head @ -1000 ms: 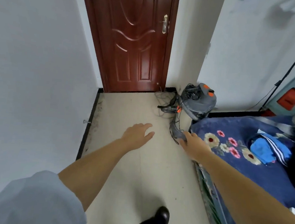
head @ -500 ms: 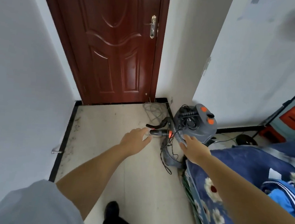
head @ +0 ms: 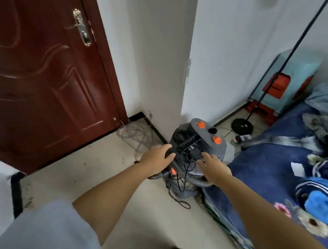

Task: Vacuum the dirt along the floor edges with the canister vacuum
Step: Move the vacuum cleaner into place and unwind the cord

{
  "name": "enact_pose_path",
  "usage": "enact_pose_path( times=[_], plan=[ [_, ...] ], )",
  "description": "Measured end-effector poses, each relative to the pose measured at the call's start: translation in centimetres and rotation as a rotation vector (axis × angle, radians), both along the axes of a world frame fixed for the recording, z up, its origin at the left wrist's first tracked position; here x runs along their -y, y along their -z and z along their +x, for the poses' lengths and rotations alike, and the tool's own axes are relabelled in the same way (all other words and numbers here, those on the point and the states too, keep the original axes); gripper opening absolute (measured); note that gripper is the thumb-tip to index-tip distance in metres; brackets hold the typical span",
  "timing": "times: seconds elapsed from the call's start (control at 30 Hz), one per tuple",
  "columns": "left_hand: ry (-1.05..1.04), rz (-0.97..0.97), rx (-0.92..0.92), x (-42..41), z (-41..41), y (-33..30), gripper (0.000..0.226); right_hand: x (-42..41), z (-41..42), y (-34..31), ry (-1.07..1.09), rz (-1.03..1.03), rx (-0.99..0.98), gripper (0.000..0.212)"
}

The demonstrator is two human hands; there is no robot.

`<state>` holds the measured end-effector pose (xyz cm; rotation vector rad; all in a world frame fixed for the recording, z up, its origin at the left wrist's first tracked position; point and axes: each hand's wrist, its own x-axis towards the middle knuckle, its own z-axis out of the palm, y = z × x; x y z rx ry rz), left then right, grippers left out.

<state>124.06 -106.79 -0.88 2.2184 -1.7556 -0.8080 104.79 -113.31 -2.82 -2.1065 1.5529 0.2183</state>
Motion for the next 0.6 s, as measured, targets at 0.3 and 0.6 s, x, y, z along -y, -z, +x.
enact_pose_path(
  times=[0.3,0.6],
  plan=[
    [0.151,0.113,-0.027,15.7,2.9,4.7,0.05,12.5,2.1,5.1,0.216,0.131,0.058,0.032],
    [0.192,0.215,-0.069,27.7,4.9,14.3,0.052,19.0,5.6,13.0,0.689,0.347,0.279,0.032]
  ],
)
